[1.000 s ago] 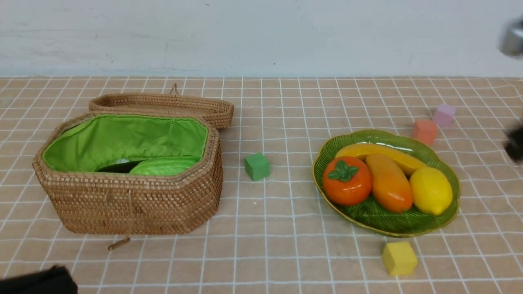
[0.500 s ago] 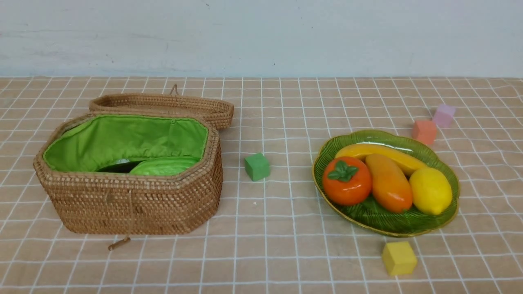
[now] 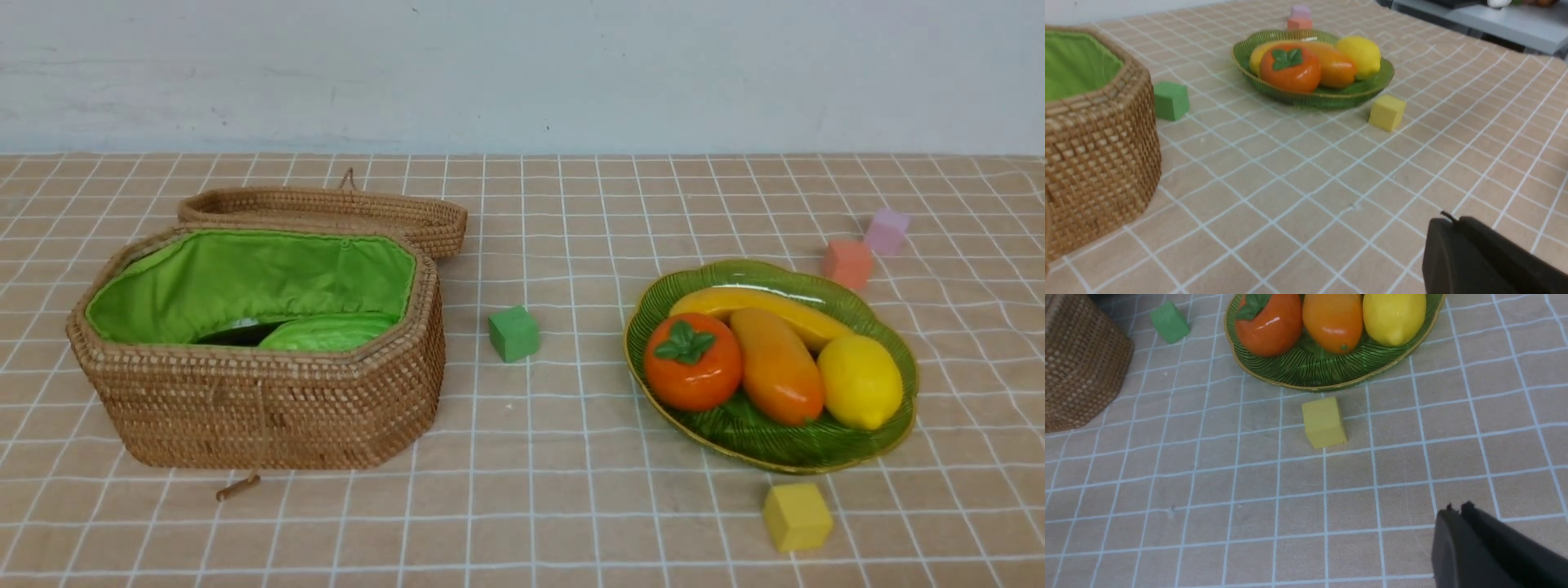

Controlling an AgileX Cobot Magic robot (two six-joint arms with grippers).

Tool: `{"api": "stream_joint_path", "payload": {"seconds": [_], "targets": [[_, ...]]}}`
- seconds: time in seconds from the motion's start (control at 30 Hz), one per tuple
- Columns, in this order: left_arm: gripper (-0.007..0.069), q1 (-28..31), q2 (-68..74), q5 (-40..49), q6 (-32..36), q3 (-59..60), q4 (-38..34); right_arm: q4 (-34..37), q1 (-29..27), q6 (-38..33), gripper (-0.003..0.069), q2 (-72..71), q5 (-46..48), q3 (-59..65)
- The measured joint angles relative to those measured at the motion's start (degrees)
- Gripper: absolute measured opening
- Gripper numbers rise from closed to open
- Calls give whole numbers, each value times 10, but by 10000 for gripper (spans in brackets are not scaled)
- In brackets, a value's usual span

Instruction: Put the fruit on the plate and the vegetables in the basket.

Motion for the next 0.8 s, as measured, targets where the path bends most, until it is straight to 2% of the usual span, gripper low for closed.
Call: {"api": "stream_joint_path", "payload": {"seconds": [0.13, 0.2, 0.33, 0.47, 0.8], "targets": [[-13, 0, 0, 4, 0, 0, 0, -35, 0, -5, -5, -4, -67, 22], [-13, 0, 0, 6, 0, 0, 0, -75, -15, -17, -8, -46, -194, 94], [-13, 0, 0, 7, 0, 0, 0, -110, -32, -13, -8, -127, -300, 223], [-13, 0, 0, 8, 0, 0, 0, -126, -36, 27, -8, -174, -324, 318], [-8, 0, 0, 10, -1, 0, 1, -127, -37, 45, -8, -177, -326, 323]]}}
